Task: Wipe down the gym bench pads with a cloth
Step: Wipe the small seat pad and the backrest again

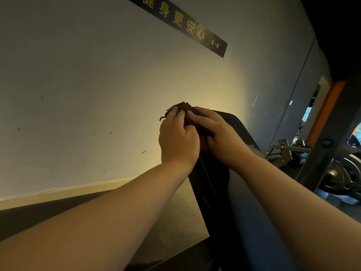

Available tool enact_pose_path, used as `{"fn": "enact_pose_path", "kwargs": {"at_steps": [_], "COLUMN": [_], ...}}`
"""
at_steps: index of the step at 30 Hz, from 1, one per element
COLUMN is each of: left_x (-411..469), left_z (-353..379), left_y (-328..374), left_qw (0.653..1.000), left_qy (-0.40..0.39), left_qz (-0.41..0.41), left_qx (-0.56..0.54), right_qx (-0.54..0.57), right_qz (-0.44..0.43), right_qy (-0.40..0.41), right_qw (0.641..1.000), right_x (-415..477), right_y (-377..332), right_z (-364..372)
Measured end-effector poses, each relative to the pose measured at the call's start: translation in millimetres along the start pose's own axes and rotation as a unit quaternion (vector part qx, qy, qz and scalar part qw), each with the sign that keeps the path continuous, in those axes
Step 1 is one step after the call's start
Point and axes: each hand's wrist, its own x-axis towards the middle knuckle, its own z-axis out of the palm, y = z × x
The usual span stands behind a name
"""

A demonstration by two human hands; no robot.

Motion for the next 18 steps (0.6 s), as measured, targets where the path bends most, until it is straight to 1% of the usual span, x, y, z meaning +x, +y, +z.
{"fn": "enact_pose_path", "kwargs": {"at_steps": [2, 4, 5, 6, 8, 10, 12, 14, 18], "left_x": [-2.1, -5.6, -7.1, -6.2, -0.1, 9.8, 18.9, 24.0, 26.3], "left_z": [-2.7, 0.5, 2.8, 5.1, 9.1, 12.1, 14.0, 13.4, 10.2], "left_y": [5.4, 11.3, 13.7, 14.7, 14.4, 13.0, 10.9, 10.0, 12.1], "left_qw": [0.998, 0.993, 0.991, 0.990, 0.989, 0.992, 0.993, 0.989, 0.966], "left_qy": [-0.018, -0.053, -0.059, -0.057, -0.040, -0.037, -0.034, -0.048, -0.082], "left_qz": [0.029, 0.030, 0.023, 0.018, 0.014, -0.004, -0.006, 0.017, 0.059], "left_qx": [0.060, 0.105, 0.118, 0.131, 0.142, 0.122, 0.109, 0.141, 0.239], "right_qx": [-0.039, -0.074, -0.082, -0.083, -0.055, -0.001, 0.028, 0.015, -0.027], "right_qz": [0.088, 0.200, 0.228, 0.228, 0.170, 0.103, 0.081, 0.103, 0.250], "right_qy": [0.002, -0.004, -0.015, -0.025, -0.024, -0.016, -0.027, -0.027, 0.002], "right_qw": [0.995, 0.977, 0.970, 0.970, 0.984, 0.995, 0.996, 0.994, 0.968], "right_x": [-4.3, -10.2, -11.7, -10.8, -4.6, 2.3, 5.5, 12.0, 28.1], "right_y": [27.9, 46.4, 49.0, 46.4, 27.0, 4.3, -4.7, 7.4, 42.2], "right_z": [-8.3, -17.6, -21.2, -21.7, -17.3, -8.0, 0.5, -0.6, -13.4]}}
